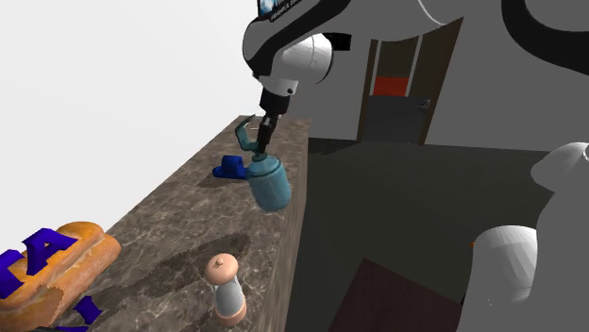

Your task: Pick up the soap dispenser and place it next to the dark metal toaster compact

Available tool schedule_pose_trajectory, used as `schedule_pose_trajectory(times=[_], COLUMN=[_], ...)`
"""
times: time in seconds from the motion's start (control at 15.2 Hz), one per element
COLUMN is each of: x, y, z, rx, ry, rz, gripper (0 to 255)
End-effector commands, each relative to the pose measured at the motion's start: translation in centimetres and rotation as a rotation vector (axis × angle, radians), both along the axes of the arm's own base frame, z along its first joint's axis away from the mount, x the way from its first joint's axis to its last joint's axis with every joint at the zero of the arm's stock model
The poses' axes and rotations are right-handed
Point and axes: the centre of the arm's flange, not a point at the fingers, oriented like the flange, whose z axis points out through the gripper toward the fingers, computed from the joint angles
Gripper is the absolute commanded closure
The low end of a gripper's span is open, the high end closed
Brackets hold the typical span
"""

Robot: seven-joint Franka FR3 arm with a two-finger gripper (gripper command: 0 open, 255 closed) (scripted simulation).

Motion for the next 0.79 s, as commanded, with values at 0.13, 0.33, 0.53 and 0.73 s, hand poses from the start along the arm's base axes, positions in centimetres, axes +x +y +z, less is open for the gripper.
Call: schedule_pose_trajectory(times=[0.13, 0.33, 0.53, 0.73], x=[-0.1, -0.1, -0.1, -0.1], y=[-0.1, -0.1, -0.1, -0.1], z=[2.2, 3.8, 5.4, 7.0], rx=[0.0, 0.0, 0.0, 0.0], ry=[-0.001, -0.001, -0.001, -0.001], rz=[0.0, 0.0, 0.0, 0.0], gripper=[255, 255, 255, 255])
